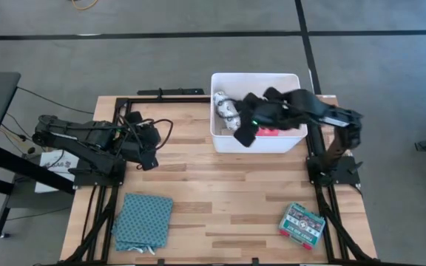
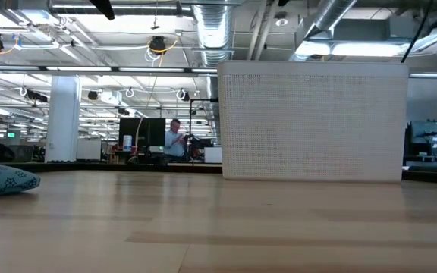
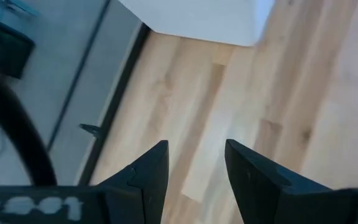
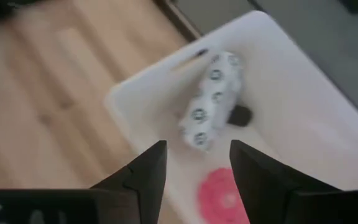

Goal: Pick & place medical supplies in basket/bin
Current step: Put the green first aid kit in the white bin

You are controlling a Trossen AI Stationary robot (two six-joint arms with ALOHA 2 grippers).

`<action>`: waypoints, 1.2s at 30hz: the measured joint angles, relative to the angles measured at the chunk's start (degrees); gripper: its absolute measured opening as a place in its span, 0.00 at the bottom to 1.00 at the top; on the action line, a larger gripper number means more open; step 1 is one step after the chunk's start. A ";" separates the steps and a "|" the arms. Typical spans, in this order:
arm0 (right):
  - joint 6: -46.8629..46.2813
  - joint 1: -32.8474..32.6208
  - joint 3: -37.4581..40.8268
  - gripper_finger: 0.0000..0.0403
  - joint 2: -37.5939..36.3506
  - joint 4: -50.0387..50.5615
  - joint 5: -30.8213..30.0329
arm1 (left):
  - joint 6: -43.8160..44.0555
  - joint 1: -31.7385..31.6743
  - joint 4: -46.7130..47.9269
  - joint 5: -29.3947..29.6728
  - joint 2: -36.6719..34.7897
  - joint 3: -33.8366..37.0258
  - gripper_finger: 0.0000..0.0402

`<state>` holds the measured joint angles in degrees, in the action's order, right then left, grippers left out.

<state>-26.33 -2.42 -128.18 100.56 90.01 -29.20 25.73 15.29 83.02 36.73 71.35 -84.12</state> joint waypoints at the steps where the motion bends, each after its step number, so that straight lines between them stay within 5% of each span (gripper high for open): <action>1: -0.58 -1.31 0.00 0.42 -0.78 -0.02 0.49 | 0.01 0.01 0.00 -1.21 0.00 0.01 0.37; 7: -2.77 -10.01 0.00 0.43 -2.55 0.01 1.08 | 0.29 1.56 0.33 -8.58 0.00 0.00 0.37; 16: -6.89 -18.86 2.09 0.46 -1.97 -0.04 7.97 | 2.18 5.58 0.51 -6.36 0.00 0.00 0.37; 25: -17.12 -24.94 17.90 0.50 -2.86 0.01 14.13 | 6.75 8.54 4.21 -3.36 0.00 0.00 0.37; 36: -37.72 -37.39 38.86 0.49 -2.81 -0.71 32.05 | 8.08 10.05 4.74 -2.75 0.00 0.00 0.37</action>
<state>-64.05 -39.81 -89.32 97.76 89.31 2.86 33.81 25.34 87.77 33.98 71.35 -84.12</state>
